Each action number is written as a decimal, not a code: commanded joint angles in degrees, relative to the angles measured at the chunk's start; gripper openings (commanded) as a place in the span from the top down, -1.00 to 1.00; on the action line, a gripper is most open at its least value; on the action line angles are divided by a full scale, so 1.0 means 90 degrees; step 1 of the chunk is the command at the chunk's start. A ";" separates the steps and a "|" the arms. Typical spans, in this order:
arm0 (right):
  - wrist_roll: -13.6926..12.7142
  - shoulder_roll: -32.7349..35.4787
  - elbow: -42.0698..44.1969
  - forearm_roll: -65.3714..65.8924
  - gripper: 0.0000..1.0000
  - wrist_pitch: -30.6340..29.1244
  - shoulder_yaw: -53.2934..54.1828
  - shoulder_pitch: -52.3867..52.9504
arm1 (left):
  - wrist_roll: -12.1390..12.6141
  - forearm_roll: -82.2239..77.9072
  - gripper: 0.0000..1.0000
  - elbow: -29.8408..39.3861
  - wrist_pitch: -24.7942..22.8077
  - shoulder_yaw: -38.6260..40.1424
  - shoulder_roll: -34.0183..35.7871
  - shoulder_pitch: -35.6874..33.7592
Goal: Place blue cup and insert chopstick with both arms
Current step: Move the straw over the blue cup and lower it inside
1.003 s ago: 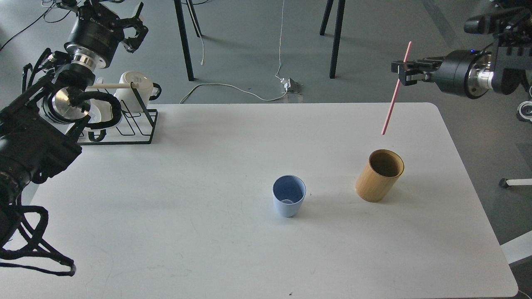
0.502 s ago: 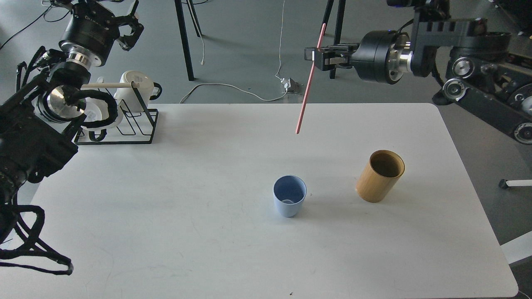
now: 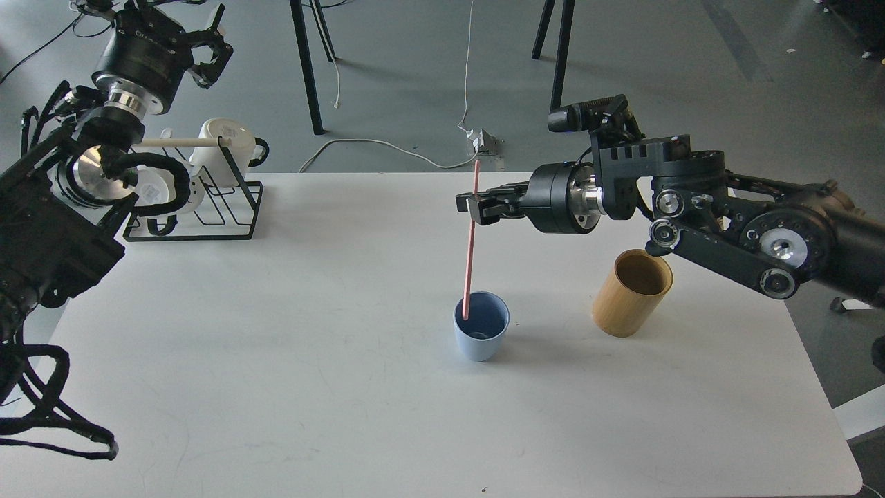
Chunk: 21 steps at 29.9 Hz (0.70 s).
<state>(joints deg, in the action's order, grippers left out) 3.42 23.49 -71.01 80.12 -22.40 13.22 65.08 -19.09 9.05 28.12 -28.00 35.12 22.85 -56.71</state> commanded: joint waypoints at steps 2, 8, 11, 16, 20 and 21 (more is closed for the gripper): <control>0.0001 -0.0003 -0.0001 0.0043 0.98 -0.0001 -0.0024 -0.0170 | 0.0002 0.0000 -0.99 0.0000 0.0000 0.0005 0.0000 0.0002; 0.0001 0.0007 -0.0001 0.0053 0.69 -0.0001 -0.0034 -0.0366 | -0.0008 0.0000 -0.99 0.0000 0.0000 0.0005 -0.0019 0.0002; 0.0001 0.0066 -0.0011 0.0053 0.64 -0.0001 -0.0034 -0.0444 | -0.0027 0.0000 -0.99 0.0000 0.0000 0.0005 -0.0019 0.0002; 0.0001 0.0114 -0.0021 0.0053 0.57 0.0008 -0.0004 -0.0522 | -0.0027 0.0000 -0.99 0.0000 0.0000 0.0005 -0.0019 0.0012; 0.0001 0.0144 -0.0021 0.0043 0.40 0.0018 0.0073 -0.0561 | -0.0037 0.0010 -0.99 0.0000 0.0000 0.0005 -0.0019 0.0012; 0.0001 0.0173 -0.0021 0.0033 0.28 0.0038 0.0122 -0.0561 | -0.0037 0.0010 -0.99 0.0000 0.0000 0.0005 -0.0009 0.0012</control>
<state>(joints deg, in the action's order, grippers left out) 3.43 24.67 -71.19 80.59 -22.30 13.55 60.11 -19.41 9.11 28.12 -28.00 35.16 22.67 -56.59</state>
